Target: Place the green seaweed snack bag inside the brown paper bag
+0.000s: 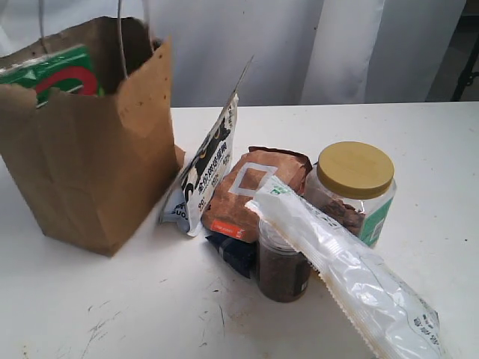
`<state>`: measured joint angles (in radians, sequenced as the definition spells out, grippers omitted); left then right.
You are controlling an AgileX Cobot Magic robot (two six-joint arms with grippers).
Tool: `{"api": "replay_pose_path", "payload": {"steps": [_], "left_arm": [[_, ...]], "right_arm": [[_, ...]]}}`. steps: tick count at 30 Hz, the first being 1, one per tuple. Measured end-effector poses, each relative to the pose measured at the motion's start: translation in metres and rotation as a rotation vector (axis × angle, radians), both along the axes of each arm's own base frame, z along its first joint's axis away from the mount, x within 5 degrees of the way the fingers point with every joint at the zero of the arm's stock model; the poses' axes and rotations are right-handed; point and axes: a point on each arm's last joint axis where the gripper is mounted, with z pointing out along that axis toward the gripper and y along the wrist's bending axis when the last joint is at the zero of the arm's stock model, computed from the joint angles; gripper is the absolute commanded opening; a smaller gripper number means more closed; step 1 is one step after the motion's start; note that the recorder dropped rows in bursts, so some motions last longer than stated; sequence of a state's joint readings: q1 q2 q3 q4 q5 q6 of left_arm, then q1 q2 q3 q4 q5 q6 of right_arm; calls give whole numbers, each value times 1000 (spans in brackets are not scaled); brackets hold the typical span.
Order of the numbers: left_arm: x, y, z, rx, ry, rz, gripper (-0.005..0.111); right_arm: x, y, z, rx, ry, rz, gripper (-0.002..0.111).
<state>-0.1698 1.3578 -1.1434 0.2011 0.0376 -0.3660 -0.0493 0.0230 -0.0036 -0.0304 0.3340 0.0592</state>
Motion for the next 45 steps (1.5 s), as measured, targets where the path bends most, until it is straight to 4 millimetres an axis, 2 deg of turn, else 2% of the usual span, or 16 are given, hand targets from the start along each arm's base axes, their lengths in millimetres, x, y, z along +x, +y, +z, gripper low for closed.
{"api": "replay_pose_path", "payload": {"steps": [7, 11, 13, 19, 24, 26, 36, 40, 45], "left_arm": [[-2, 0, 2, -22, -3, 3, 24], [-14, 2, 19, -57, -63, 2, 19], [-27, 4, 32, -65, -110, 0, 0], [-70, 13, 63, -51, -167, 11, 0], [-106, 20, 71, -52, -187, 19, 0], [-124, 22, 65, -53, -191, 17, 0], [-197, 19, -5, -67, -219, -120, 0], [-213, 23, -24, -91, -224, -128, 0], [-224, 26, -30, -102, -248, -129, 0]], "right_arm": [[0, 0, 0, 0, 0, 0, 0], [0, 0, 0, 0, 0, 0, 0], [0, 0, 0, 0, 0, 0, 0], [0, 0, 0, 0, 0, 0, 0], [0, 0, 0, 0, 0, 0, 0], [0, 0, 0, 0, 0, 0, 0], [0, 0, 0, 0, 0, 0, 0], [0, 0, 0, 0, 0, 0, 0], [0, 0, 0, 0, 0, 0, 0]]}}
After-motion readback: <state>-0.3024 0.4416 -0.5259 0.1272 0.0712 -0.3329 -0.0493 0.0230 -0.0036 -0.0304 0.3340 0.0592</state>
